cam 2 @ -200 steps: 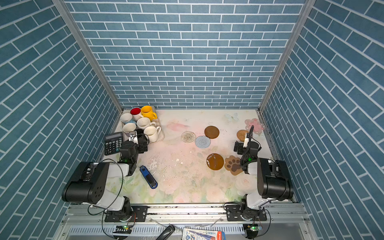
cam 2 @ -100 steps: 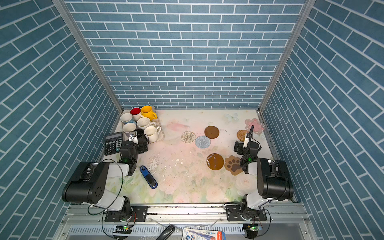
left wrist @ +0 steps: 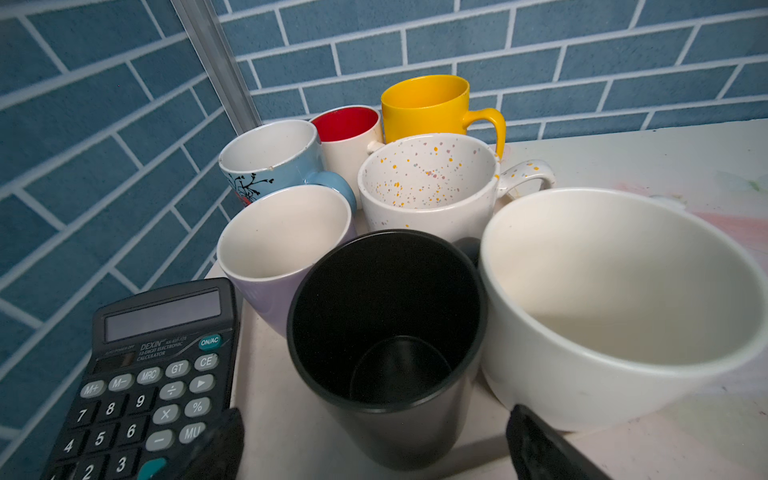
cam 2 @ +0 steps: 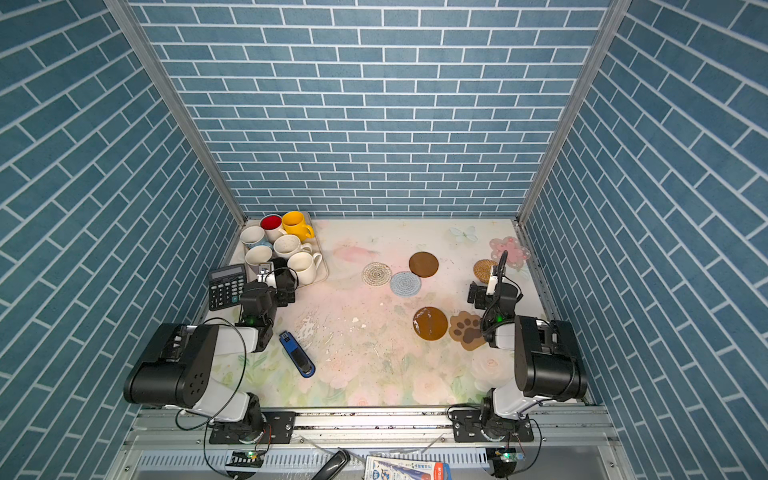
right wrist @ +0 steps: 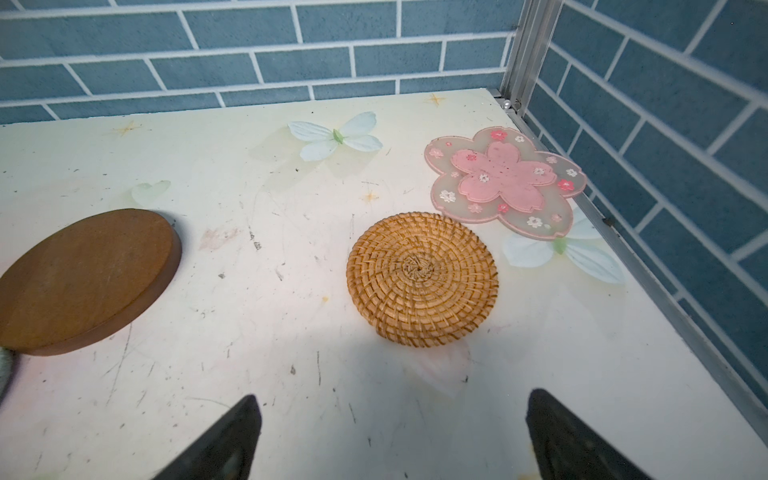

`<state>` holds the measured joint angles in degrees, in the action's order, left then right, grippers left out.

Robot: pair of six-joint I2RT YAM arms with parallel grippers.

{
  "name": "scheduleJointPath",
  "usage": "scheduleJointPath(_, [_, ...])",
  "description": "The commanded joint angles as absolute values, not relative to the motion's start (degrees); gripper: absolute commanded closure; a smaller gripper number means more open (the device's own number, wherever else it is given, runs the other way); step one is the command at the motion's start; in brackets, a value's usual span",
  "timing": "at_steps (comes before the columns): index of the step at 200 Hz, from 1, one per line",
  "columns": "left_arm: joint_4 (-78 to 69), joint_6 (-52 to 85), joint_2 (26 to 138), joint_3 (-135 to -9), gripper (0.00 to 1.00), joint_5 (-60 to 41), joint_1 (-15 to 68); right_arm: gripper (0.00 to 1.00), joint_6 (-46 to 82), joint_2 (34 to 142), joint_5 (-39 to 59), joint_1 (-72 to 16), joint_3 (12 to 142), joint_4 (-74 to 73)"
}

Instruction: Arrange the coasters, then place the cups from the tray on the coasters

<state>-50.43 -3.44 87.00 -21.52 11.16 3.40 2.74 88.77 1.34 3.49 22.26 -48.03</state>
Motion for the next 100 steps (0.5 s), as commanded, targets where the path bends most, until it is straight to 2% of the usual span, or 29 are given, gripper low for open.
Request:
scheduleJointPath(1, [-50.0,-3.2,87.6,-21.9,0.01,11.5,3.5,0.01,2.6,88.4,1.7,3.3,22.9,-48.9])
scheduleJointPath(73, [-49.5,-2.8,87.5,-22.0,0.01,9.8,2.7,0.01,3.0,88.3,2.7,3.7,23.1,-48.6])
scheduleJointPath(100, [-46.6,-3.2,86.1,-23.2,0.01,8.9,2.8,0.01,1.6,87.7,-0.4,1.8,21.5,-50.9])
